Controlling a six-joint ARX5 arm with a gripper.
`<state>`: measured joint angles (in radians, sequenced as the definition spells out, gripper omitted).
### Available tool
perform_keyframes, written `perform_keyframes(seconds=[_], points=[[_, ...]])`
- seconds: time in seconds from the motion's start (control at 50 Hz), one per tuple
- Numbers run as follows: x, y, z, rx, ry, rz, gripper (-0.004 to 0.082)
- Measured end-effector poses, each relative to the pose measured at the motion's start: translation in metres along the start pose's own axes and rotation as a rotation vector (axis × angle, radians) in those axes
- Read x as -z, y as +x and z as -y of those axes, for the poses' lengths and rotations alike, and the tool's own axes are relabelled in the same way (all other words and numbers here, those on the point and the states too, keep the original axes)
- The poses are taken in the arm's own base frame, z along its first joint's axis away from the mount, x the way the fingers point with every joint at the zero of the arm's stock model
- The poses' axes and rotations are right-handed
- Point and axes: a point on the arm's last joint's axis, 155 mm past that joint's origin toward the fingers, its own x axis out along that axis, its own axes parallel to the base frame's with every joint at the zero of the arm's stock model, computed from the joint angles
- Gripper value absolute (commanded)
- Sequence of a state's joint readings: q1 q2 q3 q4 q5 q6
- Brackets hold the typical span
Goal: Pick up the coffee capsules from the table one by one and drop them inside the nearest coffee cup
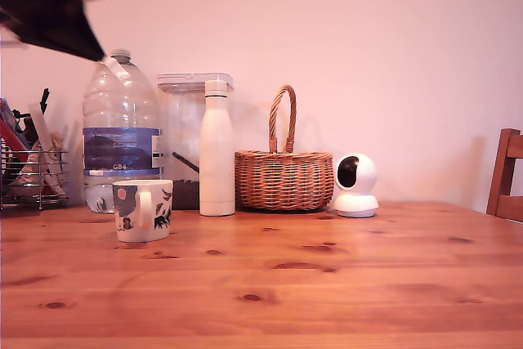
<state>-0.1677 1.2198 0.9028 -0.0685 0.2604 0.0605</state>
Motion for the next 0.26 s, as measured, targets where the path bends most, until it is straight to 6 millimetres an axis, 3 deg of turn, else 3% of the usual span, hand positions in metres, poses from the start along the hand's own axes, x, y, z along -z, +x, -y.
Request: perform_keyframes(seconds=[0.08,0.26], points=[[0.01,-0.009,0.003,-0.001,-0.007,0.016,-0.0019],[0.057,-0.02,0.009,0.001,-0.075,-0.038,-0.0019]])
